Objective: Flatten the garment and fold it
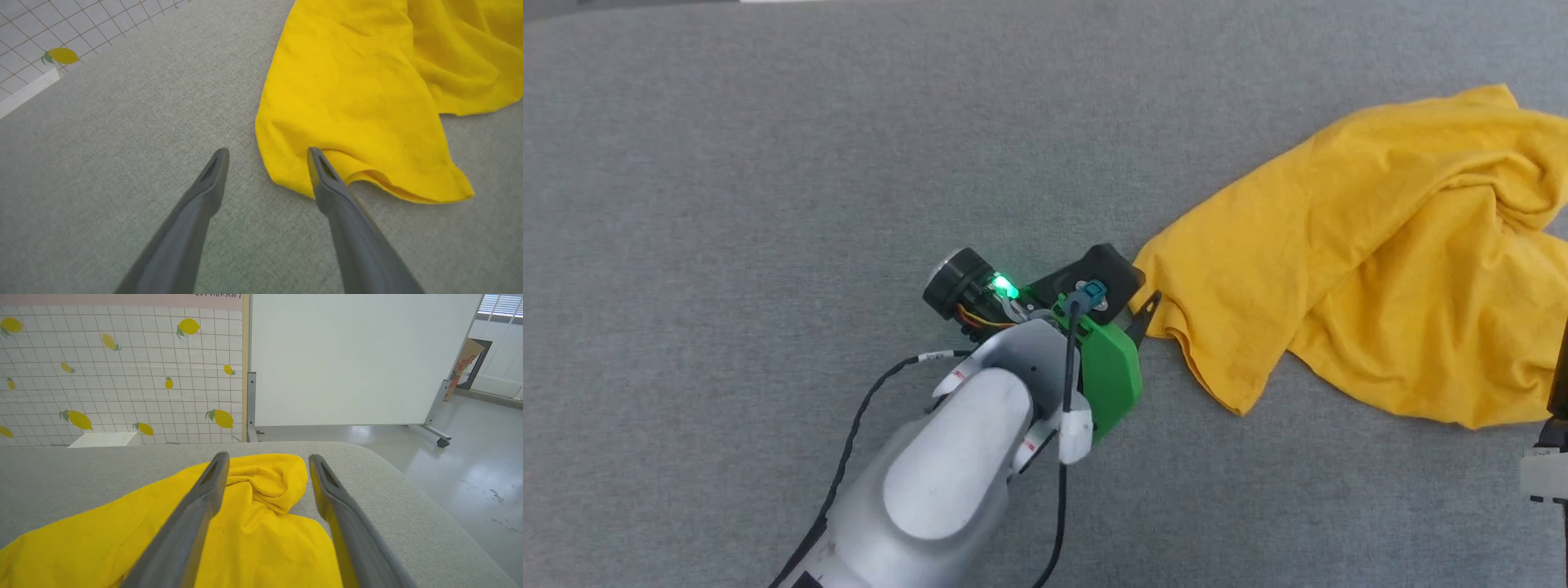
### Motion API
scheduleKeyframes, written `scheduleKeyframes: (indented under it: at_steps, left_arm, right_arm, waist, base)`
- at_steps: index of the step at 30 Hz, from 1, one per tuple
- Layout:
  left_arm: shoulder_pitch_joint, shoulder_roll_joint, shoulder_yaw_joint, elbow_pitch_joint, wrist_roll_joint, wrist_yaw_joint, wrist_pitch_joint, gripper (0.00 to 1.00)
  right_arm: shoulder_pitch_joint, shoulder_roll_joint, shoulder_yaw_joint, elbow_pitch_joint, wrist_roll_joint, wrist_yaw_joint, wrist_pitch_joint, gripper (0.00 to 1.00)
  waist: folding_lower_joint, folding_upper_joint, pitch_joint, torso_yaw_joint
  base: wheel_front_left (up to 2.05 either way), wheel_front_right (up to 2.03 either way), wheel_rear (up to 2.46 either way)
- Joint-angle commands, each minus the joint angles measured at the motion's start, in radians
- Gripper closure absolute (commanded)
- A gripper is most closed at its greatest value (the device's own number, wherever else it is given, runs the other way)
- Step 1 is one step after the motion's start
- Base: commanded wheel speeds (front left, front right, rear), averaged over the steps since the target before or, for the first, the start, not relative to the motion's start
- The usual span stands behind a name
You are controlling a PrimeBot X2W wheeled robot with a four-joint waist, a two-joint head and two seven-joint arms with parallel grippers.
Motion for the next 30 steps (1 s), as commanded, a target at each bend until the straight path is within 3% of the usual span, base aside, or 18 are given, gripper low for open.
scheduleKeyframes:
  at_steps: [1, 8, 9, 11, 14, 21, 25, 30]
  left_arm:
    - [-0.023, -0.001, -0.01, 0.022, -0.013, -0.006, 0.012, 0.0]
    - [-0.042, -0.002, -0.045, 0.131, -0.018, 0.019, 0.061, 0.0]
    - [-0.045, -0.002, -0.052, 0.145, -0.018, 0.02, 0.066, 0.5]
    - [-0.046, -0.002, -0.061, 0.159, -0.03, 0.018, 0.063, 1.0]
    - [-0.048, -0.003, -0.06, 0.152, -0.063, 0.017, 0.041, 1.0]
    - [0.02, 0.009, 0.038, 0.024, -0.161, 0.09, -0.064, 1.0]
    - [0.097, 0.107, 0.125, -0.081, -0.197, 0.133, -0.065, 1.0]
    - [0.183, 0.287, 0.266, -0.196, -0.228, 0.181, -0.027, 1.0]
  right_arm:
    - [-0.017, 0.0, 0.002, -0.003, 0.011, 0.003, -0.004, 0.0]
    - [-0.028, 0.0, 0.001, 0.017, 0.021, 0.003, -0.013, 0.0]
    - [-0.029, 0.0, 0.002, 0.021, 0.022, 0.003, -0.014, 0.0]
    - [-0.031, 0.0, 0.003, 0.027, 0.024, 0.003, -0.017, 0.0]
    - [-0.03, 0.0, -0.006, 0.037, 0.023, 0.003, -0.019, 0.0]
    - [-0.01, 0.0, -0.011, 0.047, 0.017, 0.003, -0.01, 0.0]
    - [0.012, 0.0, -0.01, 0.043, 0.014, 0.003, 0.007, 0.0]
    - [0.034, 0.0, -0.014, 0.025, 0.01, 0.003, 0.032, 0.0]
  waist:
    - [0.0, 0.0, 0.036, -0.027]
    - [0.0, 0.0, 0.057, -0.046]
    - [0.0, 0.0, 0.058, -0.048]
    - [0.0, 0.0, 0.059, -0.049]
    - [0.0, 0.0, 0.044, -0.038]
    - [0.0, 0.0, -0.051, 0.009]
    - [0.0, 0.0, -0.105, 0.036]
    - [0.0, 0.0, -0.136, 0.06]
  base:
    - [0.0, 0.0, 0.0]
    - [0.0, 0.0, 0.0]
    - [0.0, 0.0, 0.0]
    - [0.0, 0.0, 0.0]
    - [0.0, 0.0, 0.0]
    - [0.0, 0.0, 0.0]
    - [0.0, 0.0, 0.0]
    - [0.0, 0.0, 0.0]
